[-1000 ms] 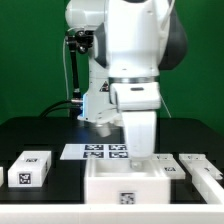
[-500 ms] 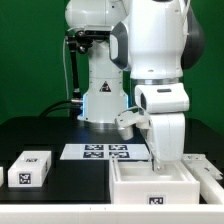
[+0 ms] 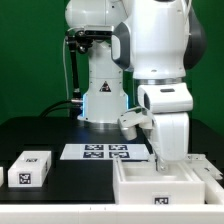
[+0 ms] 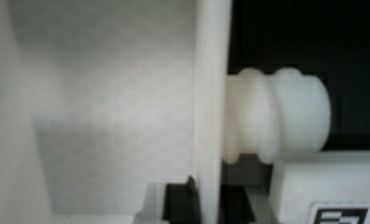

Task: Assemble cabinet

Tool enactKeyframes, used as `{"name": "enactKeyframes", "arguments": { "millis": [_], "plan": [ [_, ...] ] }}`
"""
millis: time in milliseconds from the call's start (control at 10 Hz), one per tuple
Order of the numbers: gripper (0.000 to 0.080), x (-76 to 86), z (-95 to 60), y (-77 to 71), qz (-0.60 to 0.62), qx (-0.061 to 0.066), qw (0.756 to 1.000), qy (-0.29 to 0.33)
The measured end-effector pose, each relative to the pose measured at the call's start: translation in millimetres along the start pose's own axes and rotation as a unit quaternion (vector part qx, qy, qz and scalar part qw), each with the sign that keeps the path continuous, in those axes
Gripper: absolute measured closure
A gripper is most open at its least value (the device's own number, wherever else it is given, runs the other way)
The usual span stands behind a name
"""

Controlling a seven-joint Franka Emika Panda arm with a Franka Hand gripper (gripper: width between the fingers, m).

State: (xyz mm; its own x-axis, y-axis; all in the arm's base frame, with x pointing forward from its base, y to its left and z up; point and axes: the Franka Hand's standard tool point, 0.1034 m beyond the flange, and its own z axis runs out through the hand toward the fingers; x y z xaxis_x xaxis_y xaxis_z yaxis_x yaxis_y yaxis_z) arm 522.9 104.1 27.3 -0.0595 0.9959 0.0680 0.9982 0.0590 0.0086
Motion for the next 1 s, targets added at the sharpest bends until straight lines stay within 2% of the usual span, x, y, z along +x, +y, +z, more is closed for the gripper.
{"name": "enactKeyframes", "arguments": {
  "millis": [300,700,800,900,1000],
  "plan": [
    [0.0771,20.9,1.0,0.7,-0.003,0.003,1.0,0.007],
    [0.0771,20.6,1.2,0.9,0.013,0.005,1.0,0.006],
    [0.0687,20.2,1.2,0.9,0.014,0.005,1.0,0.006],
    [0.0687,20.0,1.2,1.0,0.014,0.005,1.0,0.006],
    [0.0483,19.6,1.2,1.0,0.014,0.005,1.0,0.006]
  ]
}}
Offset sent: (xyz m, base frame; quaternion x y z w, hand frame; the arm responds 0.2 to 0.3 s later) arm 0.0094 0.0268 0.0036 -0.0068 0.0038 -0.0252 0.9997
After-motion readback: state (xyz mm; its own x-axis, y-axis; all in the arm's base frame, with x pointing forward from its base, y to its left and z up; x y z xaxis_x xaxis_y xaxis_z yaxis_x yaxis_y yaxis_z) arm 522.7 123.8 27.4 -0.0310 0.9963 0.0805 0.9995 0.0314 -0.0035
